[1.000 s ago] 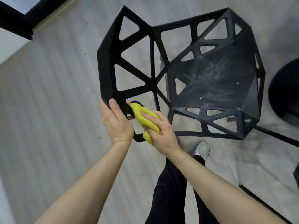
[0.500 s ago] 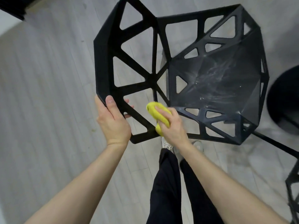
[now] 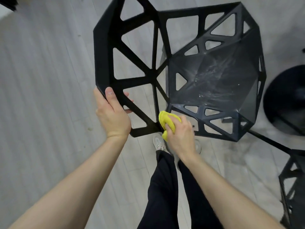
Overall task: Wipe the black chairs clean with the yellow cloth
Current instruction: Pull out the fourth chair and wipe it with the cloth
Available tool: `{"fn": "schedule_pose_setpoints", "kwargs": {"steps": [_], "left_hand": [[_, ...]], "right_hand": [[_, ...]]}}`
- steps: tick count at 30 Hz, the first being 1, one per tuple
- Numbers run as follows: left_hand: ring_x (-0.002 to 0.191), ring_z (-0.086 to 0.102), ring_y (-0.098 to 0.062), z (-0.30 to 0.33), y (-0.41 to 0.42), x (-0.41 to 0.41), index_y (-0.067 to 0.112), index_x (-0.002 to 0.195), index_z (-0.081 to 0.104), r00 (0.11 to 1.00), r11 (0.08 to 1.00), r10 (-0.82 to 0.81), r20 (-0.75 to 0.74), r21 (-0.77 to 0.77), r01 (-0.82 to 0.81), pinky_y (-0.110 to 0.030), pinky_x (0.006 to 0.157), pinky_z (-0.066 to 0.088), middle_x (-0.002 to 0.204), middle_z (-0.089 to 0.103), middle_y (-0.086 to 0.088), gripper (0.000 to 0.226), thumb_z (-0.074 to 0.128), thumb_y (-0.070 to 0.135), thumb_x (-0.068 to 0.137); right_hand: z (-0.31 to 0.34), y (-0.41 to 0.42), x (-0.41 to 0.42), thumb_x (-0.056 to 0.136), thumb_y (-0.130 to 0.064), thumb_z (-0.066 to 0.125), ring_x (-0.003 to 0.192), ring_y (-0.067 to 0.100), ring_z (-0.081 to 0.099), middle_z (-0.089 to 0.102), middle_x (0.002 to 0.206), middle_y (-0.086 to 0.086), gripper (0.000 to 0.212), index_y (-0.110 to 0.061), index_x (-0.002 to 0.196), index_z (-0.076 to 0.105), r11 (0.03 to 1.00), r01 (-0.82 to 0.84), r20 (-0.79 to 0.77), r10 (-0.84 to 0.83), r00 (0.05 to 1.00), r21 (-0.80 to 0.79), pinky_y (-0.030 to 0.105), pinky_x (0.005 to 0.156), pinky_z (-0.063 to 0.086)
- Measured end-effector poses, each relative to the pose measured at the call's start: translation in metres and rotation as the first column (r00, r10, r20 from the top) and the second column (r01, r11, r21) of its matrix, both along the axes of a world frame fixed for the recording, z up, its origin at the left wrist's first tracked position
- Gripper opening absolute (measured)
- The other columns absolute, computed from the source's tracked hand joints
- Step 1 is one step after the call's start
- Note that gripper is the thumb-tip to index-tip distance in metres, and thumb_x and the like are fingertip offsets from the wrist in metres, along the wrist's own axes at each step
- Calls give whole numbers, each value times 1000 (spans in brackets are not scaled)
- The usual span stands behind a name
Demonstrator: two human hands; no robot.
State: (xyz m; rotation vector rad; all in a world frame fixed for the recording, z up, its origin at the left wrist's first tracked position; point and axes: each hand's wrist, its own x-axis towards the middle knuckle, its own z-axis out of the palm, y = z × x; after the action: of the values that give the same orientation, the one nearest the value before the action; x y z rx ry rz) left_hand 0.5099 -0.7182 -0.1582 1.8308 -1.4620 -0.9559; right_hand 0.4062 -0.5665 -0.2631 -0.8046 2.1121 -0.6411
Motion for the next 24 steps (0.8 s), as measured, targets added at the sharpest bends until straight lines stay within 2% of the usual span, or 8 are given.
{"fn": "schedule_pose_setpoints", "kwargs": {"steps": [3,6,8,10,15,19,21,24], "left_hand": [[81,81,-24,0,-1,2,14,139,47,1000,1000,12,-29,1,-12,-51,59,67,95,80,-6,32,31,34,119],[80,80,-20,0,-1,1,23,132,48,999,1000,-12,-32,-23,11,-49,58,67,90,78,4,22,32,31,119],[79,79,-19,0,0,-1,26,128,48,999,999,-21,-31,-33,20,-49,58,67,91,78,3,19,32,31,119],[78,79,-21,-1,-1,0,25,129,48,999,999,-14,-45,-31,13,-47,57,66,92,78,-1,21,32,32,119],[76,80,-22,-10,-4,6,13,139,48,998,999,-1,-64,-38,-2,-51,59,66,93,79,-5,39,36,41,116],[80,79,-15,-5,-4,1,20,150,45,999,1000,9,-37,2,-9,-50,69,67,88,79,6,52,40,53,110],[85,79,-18,-2,-8,0,26,147,45,1000,1000,-12,-29,18,12,-51,77,67,93,79,9,54,46,58,104],[100,76,-20,1,1,6,32,137,52,998,986,-64,-20,153,66,-48,90,66,109,76,8,45,58,56,99]], "right_hand": [[49,-25,59,106,-35,58,118,19,52,47,127,-1,45,-28,151,57,982,175,102,-167,981,-75,28,102,46],[35,-3,53,102,-21,65,119,19,51,48,133,-1,54,-33,153,55,971,40,110,-14,994,-234,27,104,46],[4,16,16,92,-10,66,113,29,51,53,132,3,61,-31,150,59,997,-71,-65,69,996,-38,42,101,50],[3,7,12,97,-13,63,117,33,52,53,133,5,53,-27,147,61,996,41,-56,-37,998,81,43,106,47],[38,-5,66,97,-11,66,125,14,47,48,139,-3,58,-31,151,58,958,87,83,-67,994,-273,23,112,39],[1,36,3,82,-7,59,114,33,48,53,143,3,70,-31,148,60,982,-149,-253,174,951,115,49,99,51],[-6,47,-29,79,-15,53,114,36,46,54,140,5,67,-30,143,64,958,-123,-304,202,931,258,50,97,50],[-21,76,-56,87,-11,56,128,36,47,52,148,6,66,-33,149,58,955,-76,-287,161,944,286,52,108,46]]}}
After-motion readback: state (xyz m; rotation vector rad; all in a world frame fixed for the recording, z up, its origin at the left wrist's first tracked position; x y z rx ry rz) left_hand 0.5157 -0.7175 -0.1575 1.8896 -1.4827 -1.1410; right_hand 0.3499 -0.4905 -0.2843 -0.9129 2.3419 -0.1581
